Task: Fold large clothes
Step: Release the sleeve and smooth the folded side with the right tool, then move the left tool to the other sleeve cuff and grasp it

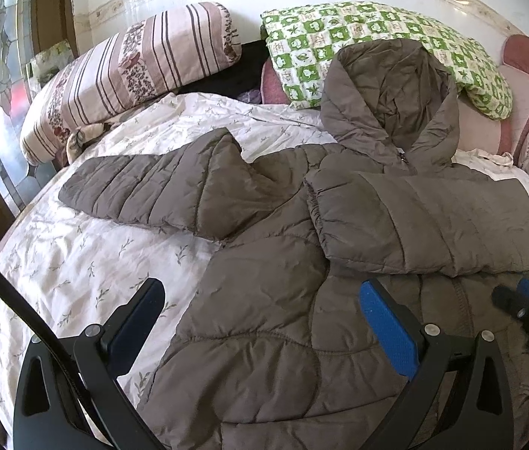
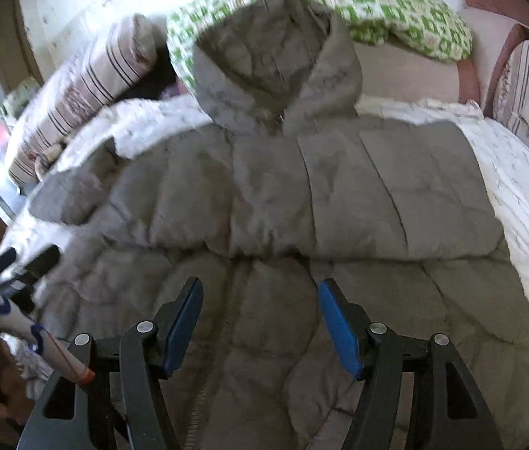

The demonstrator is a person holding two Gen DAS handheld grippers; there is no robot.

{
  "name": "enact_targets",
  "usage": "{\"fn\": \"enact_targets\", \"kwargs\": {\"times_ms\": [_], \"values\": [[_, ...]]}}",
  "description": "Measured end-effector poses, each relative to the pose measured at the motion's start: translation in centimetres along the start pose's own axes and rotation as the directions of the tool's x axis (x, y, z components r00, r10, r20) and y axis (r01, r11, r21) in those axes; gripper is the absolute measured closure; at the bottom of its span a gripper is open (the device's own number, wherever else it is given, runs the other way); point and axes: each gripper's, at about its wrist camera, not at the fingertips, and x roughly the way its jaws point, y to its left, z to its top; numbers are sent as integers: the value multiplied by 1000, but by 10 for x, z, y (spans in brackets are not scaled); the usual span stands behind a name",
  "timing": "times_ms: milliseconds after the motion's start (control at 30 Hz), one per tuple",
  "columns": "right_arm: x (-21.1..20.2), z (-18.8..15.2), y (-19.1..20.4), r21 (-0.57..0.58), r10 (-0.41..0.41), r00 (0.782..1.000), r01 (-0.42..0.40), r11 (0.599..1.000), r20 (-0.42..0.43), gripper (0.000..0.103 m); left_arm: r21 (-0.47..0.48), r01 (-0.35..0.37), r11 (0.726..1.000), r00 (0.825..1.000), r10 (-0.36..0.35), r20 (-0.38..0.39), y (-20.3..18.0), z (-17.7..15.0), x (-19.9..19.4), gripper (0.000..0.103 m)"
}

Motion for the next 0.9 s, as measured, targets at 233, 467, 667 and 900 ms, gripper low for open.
{"fn": "enact_targets", "kwargs": {"times_ms": [233,467,667,900], "values": [[33,-17,7,-98,-114,989,105,990,-91,30,-48,21,999,999,-22,-32,24,10,4,0],[31,-18,4,-103,-108,990,98,990,-96,27,-103,-8,995,1000,5,-27,66,36,11,0],[30,-20,10,-118,-109,989,98,988,-95,24,-228,-45,973,998,35,-48,132,59,34,0],[32,-19,12,-125,-113,989,100,987,-98,22,-293,-120,948,992,102,-77,212,77,75,0]]}}
